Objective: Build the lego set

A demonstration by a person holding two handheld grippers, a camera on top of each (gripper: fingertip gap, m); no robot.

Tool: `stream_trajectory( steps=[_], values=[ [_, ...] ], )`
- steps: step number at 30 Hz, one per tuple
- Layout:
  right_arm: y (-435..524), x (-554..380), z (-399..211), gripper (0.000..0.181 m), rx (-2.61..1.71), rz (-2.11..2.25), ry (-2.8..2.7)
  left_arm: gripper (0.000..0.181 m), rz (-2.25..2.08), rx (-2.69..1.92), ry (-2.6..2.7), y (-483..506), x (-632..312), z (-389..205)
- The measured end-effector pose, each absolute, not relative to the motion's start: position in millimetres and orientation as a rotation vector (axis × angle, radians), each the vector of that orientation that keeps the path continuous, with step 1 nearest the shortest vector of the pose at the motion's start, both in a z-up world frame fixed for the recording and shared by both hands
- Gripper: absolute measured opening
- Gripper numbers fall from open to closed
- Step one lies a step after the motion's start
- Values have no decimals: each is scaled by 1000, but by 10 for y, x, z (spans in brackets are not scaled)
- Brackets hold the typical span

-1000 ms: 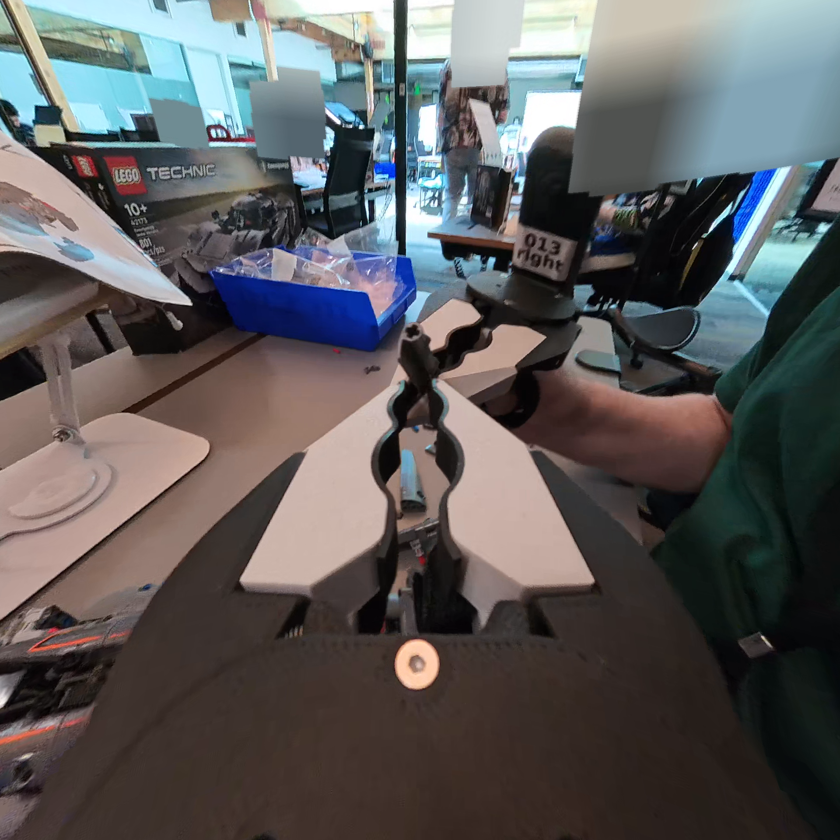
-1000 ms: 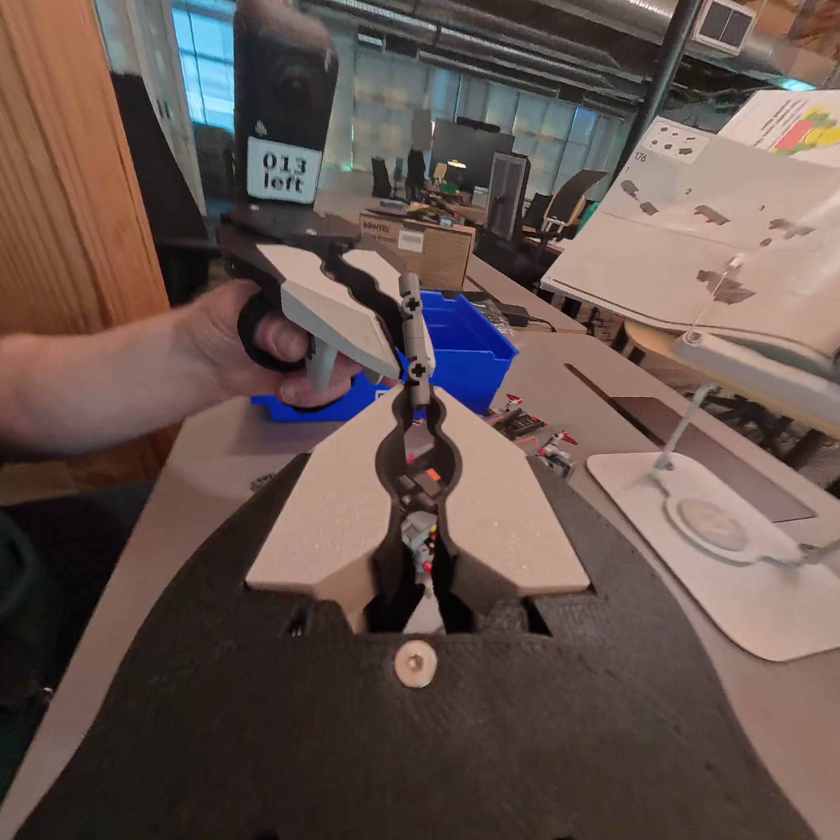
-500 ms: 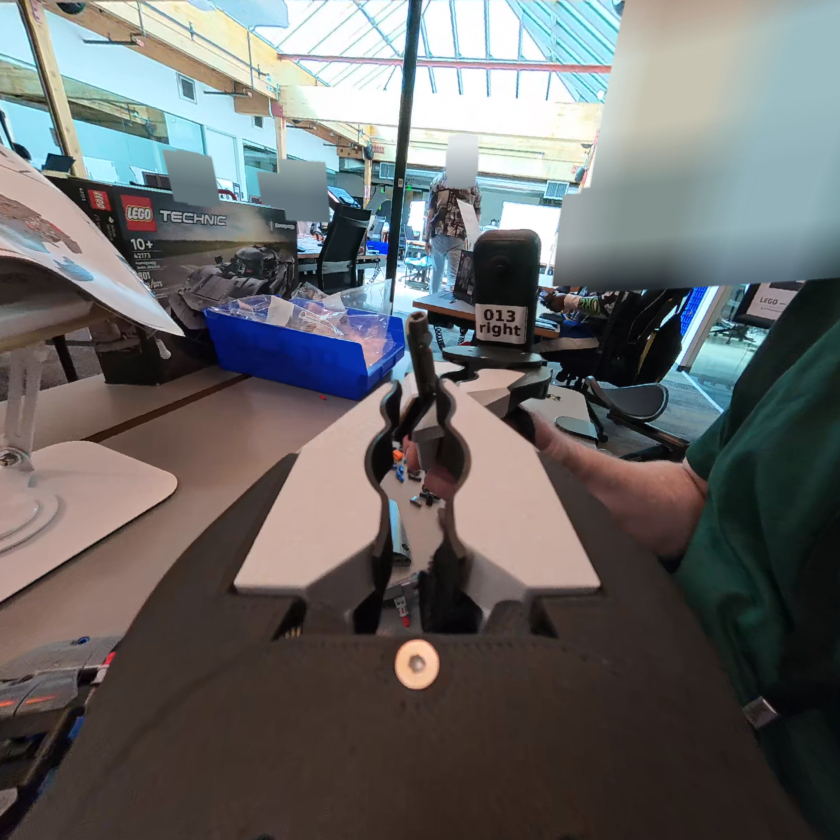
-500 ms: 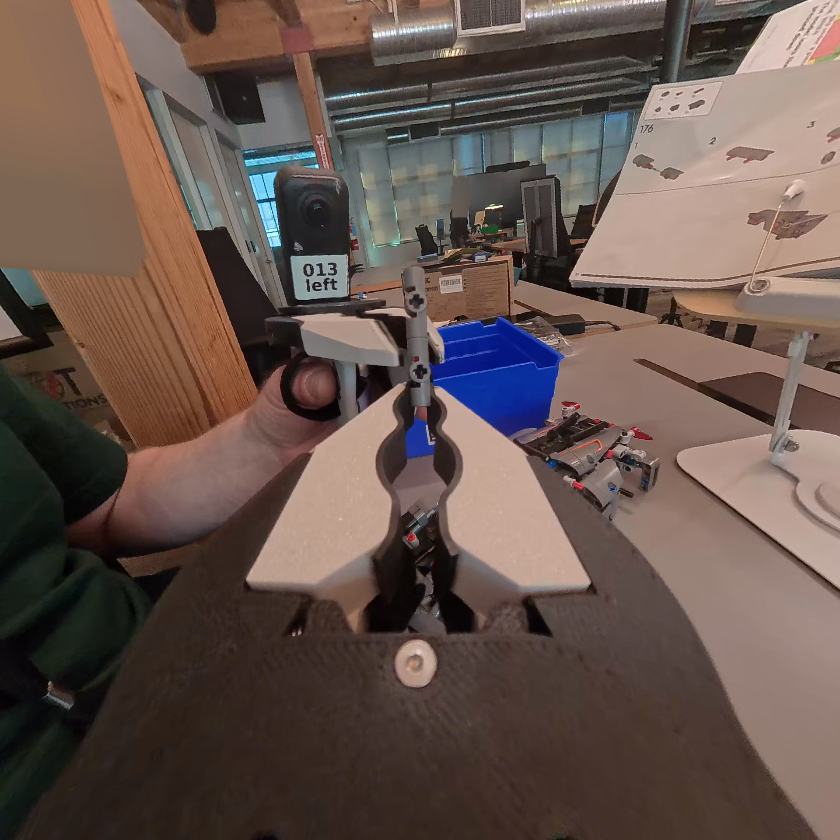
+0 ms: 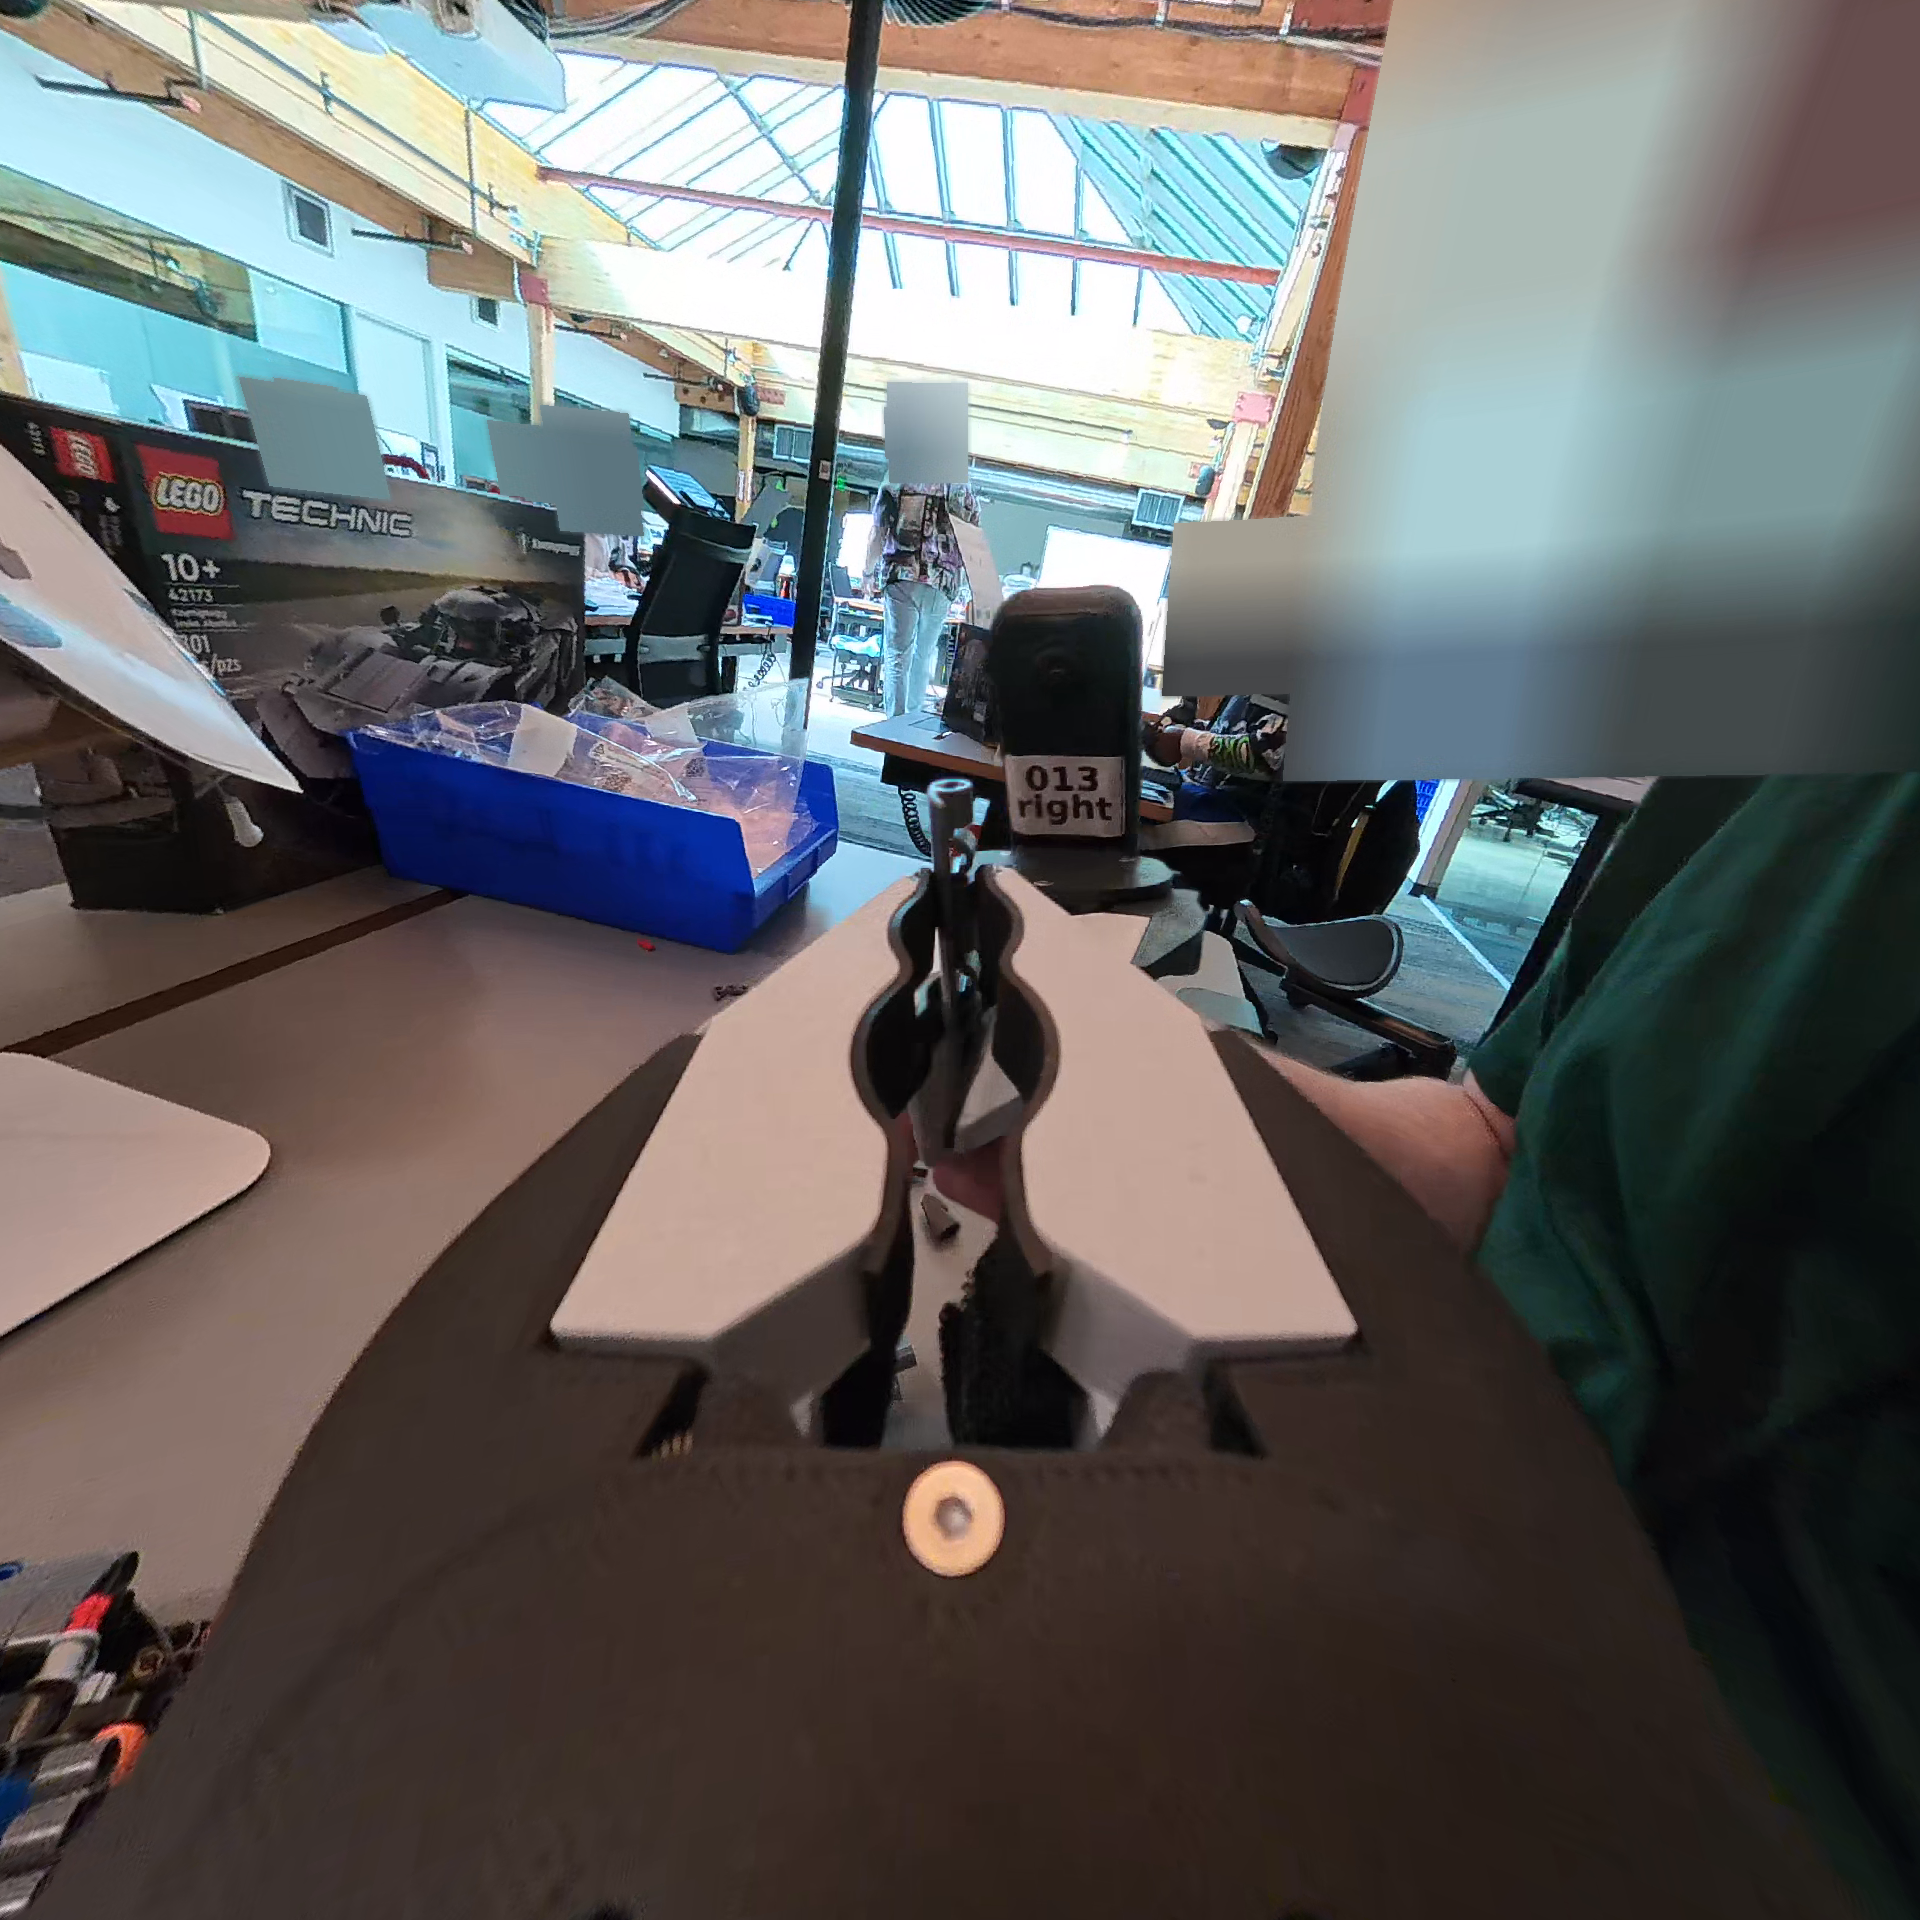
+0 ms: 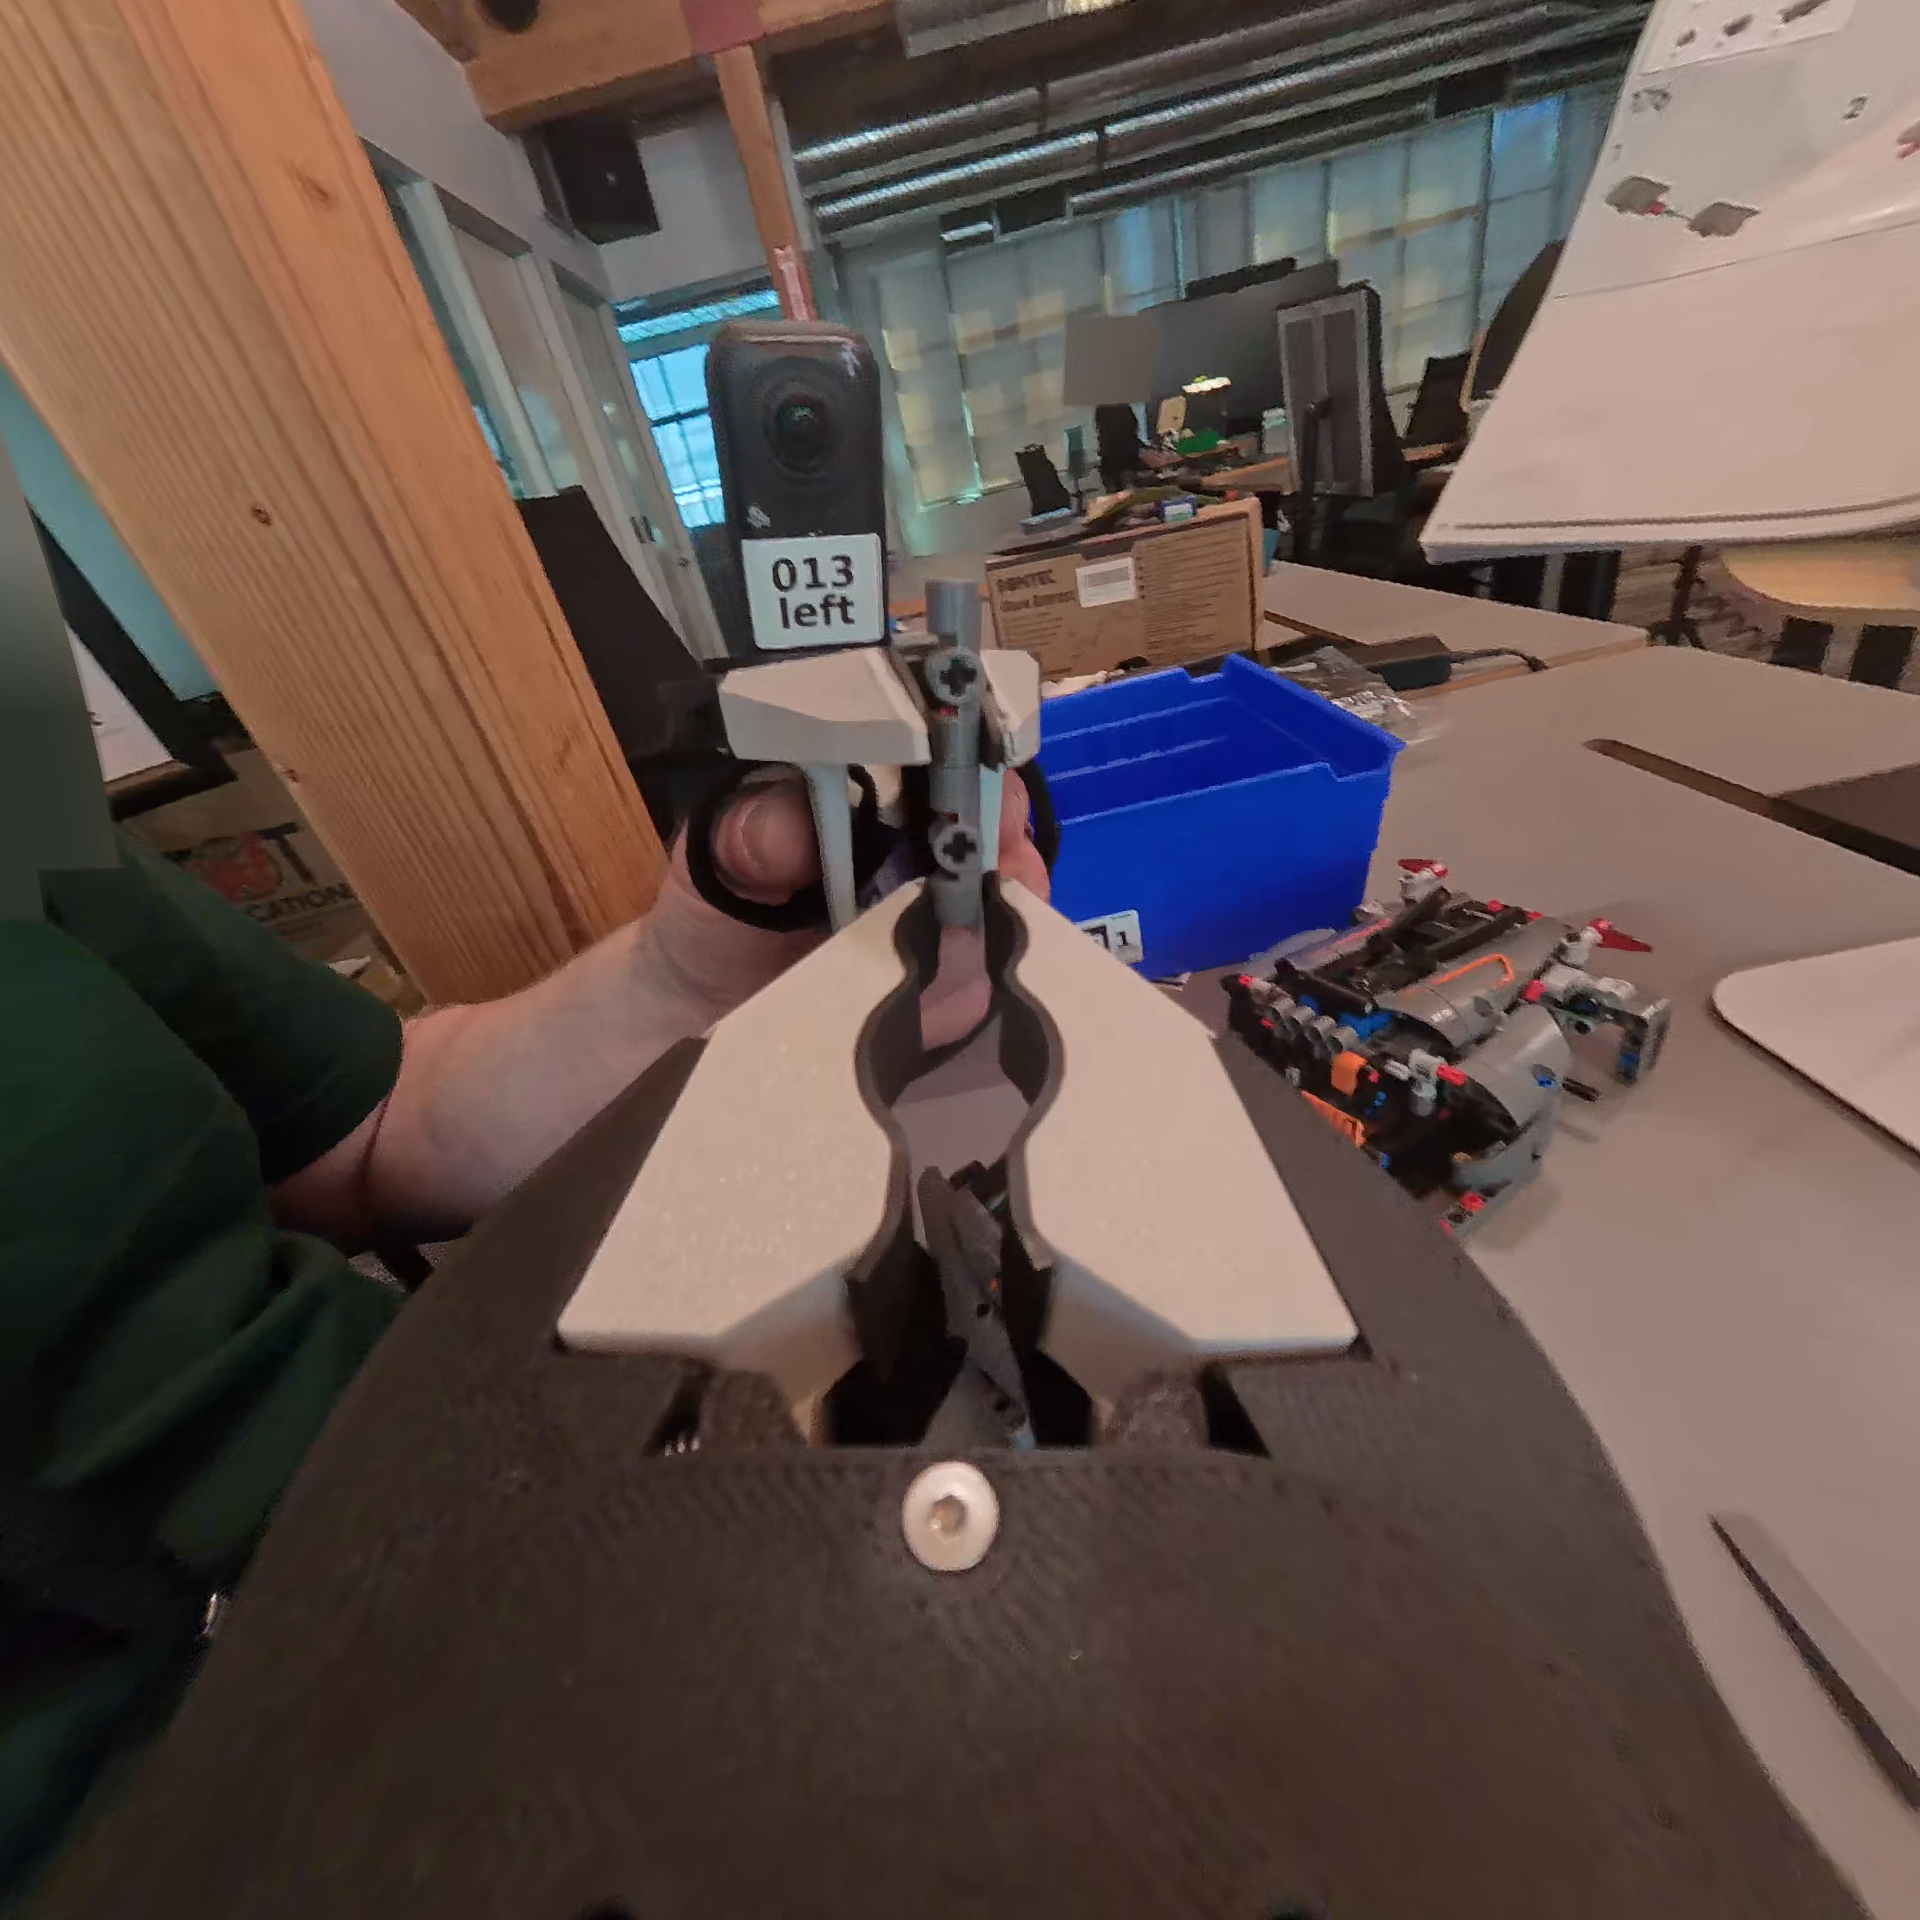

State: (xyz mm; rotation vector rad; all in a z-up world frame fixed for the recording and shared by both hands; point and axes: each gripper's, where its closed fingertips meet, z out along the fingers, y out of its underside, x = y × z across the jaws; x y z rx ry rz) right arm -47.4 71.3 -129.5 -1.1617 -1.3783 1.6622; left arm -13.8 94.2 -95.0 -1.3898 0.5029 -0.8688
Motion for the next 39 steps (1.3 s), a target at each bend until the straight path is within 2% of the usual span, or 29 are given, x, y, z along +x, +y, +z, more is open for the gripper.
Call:
stream_trajectory(
  steps=[3,9,12,16,22,26,31,39],
  values=[
    [906,-311,-1386,17,-1264,1563,-1358,4,-860,-1402,515,945,-179,-915],
    [2046,737,-1959,4,-1663,648,-1385,4,-830,-1438,570,1066,-168,-938],
    [2345,1326,-1945,0,-1822,479,-1317,4,-837,-1473,584,1179,-176,-967],
    [2283,1732,-2068,2,-1988,384,-1369,4,-878,-1479,608,1232,-144,-999],
    [1832,1513,-2545,7,-2033,535,-1527,4,-936,-1502,579,1273,-147,-1145],
    [1727,1482,-2842,10,-2095,472,-1548,4,-940,-1517,586,1286,-110,-1194],
    [1737,1435,-2934,15,-2151,518,-1435,4,-926,-1527,595,1309,-65,-1217],
    [1787,1423,-3088,10,-2200,477,-1341,4,-946,-1537,604,1331,11,-1257]
  ],
)
